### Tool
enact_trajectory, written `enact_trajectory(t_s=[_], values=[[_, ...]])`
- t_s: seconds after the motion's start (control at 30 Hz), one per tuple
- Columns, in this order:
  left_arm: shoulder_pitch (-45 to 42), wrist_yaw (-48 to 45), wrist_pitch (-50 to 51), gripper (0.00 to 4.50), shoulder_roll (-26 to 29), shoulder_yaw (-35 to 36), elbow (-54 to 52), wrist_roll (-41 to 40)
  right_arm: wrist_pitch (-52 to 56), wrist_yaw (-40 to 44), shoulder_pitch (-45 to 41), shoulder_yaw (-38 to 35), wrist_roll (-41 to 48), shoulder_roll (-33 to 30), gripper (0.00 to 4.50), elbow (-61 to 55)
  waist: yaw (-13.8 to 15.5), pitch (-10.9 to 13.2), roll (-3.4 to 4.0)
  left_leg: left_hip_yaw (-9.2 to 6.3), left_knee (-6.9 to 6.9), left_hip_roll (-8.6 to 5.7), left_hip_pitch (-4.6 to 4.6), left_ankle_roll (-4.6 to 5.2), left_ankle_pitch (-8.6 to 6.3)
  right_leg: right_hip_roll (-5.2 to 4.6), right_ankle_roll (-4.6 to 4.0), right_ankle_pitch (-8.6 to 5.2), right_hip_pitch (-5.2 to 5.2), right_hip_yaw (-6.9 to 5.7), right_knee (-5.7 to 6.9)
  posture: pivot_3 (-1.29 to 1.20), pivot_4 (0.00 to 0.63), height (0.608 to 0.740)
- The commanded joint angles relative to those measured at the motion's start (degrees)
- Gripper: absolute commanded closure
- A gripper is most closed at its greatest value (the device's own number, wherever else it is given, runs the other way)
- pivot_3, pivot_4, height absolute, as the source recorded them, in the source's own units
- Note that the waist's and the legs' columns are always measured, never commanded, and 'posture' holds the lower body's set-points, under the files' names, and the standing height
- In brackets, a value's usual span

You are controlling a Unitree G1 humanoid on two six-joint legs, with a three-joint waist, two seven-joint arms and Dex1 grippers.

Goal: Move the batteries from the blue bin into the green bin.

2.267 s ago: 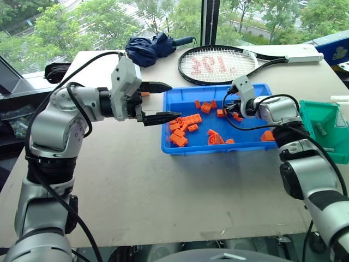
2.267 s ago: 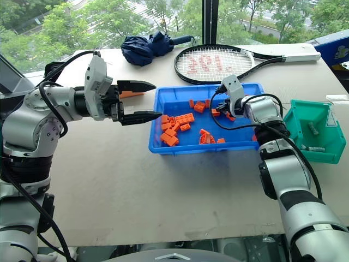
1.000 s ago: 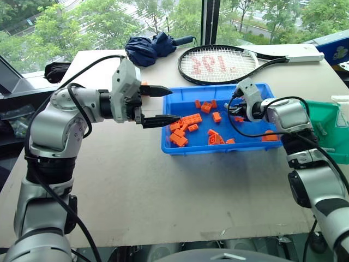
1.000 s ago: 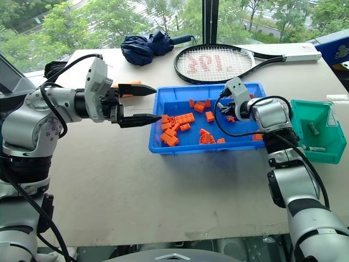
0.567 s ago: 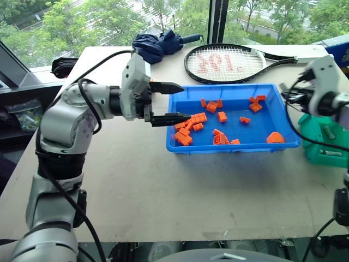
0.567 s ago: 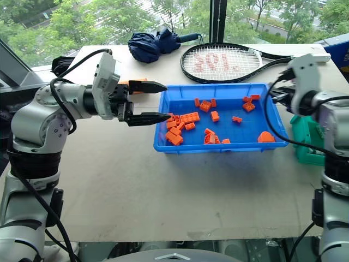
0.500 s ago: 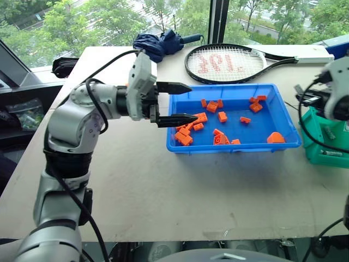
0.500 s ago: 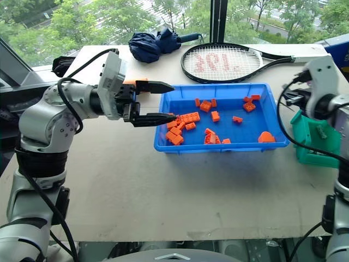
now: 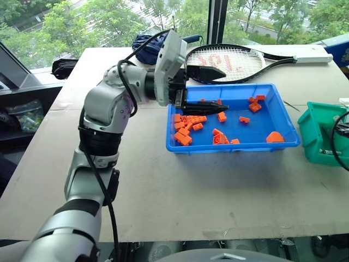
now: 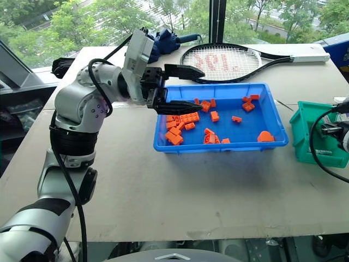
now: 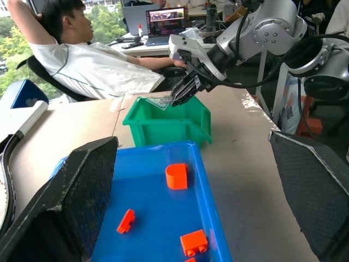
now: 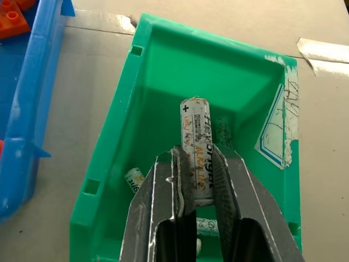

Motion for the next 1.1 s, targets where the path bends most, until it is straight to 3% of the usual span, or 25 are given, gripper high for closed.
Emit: enact_trajectory(t_s=[0.03,0.2,0.23,0.27,0.47,0.73,0.93,1.07,1.1], values=[[-1.83,-0.43,-1.08,0.00,-0.30,1.04,-0.30,-0.20,-2.17,-0.48,0.40,-3.45,0.73,-1.17,3.50,-1.17,-0.01,0.00,0.00,0.00,0.00,0.00,0.00,0.00,0.00,0.00,0.00,0.00,0.00,0.00,0.00,0.00,0.150,0.740],[-1.17,-0.23,-1.32,0.00,0.16,1.17,0.35,0.53,-3.54,-1.00,1.15,-4.56,1.14,-1.20,1.31,-1.00,-0.04,0.00,0.00,-0.01,0.00,0.01,0.00,0.00,0.00,0.02,0.00,0.00,0.00,0.00,0.00,0.00,0.150,0.740],[-0.88,-0.08,-1.45,0.00,0.46,1.15,0.48,0.98,-4.24,-1.09,1.17,-4.62,1.15,-1.27,1.15,-1.00,-0.04,0.00,0.00,0.00,0.00,0.01,0.01,0.00,0.00,0.02,0.00,0.00,0.00,0.01,0.01,0.00,0.150,0.740],[-0.44,0.17,-1.55,0.00,0.83,1.20,0.51,1.49,-5.53,-1.08,0.93,-4.78,1.36,-1.10,0.72,-1.13,-0.03,0.00,0.00,-0.01,0.00,0.01,0.01,0.00,0.00,0.02,0.00,0.00,0.00,0.00,0.01,0.00,0.150,0.740],[6.06,0.61,-0.27,0.00,6.87,3.09,-2.63,2.39,-12.96,5.73,2.86,-5.64,9.98,3.38,0.72,-6.42,-0.47,-0.01,0.02,0.02,-0.06,0.10,0.06,0.00,0.00,0.12,0.00,0.00,0.00,0.07,0.00,0.00,0.150,0.740],[21.55,6.75,1.59,0.00,14.78,11.26,-11.48,1.13,-36.22,19.76,21.24,-5.80,15.49,9.23,0.72,-9.18,0.16,-0.01,0.01,-0.04,0.00,0.08,0.03,0.01,-0.01,0.07,0.05,0.03,0.08,0.00,-0.12,0.00,0.150,0.740],[44.98,14.91,4.20,0.00,13.92,20.71,-25.19,-1.82,-59.38,29.23,35.79,-1.87,11.00,12.96,0.72,-3.72,0.20,0.00,0.00,-0.02,-0.15,0.12,0.47,0.02,-0.03,0.07,0.10,0.09,0.52,0.09,-0.28,0.00,0.150,0.740],[59.98,15.24,-1.85,0.00,12.94,22.61,-29.07,1.49,-61.81,31.60,39.64,-1.09,14.75,15.14,0.72,-1.19,0.27,-0.06,0.06,0.06,-0.20,0.17,0.98,0.25,-0.18,0.08,-0.01,0.16,0.95,0.15,-0.31,0.00,0.150,0.740],[63.02,15.49,-3.57,0.00,12.41,22.64,-29.56,2.45,-62.29,32.07,39.97,-1.20,15.78,15.65,0.45,-0.29,0.34,-0.08,0.08,0.08,-0.24,0.20,1.14,0.25,-0.20,0.07,-0.02,0.16,1.09,0.17,-0.32,0.00,0.150,0.740]])
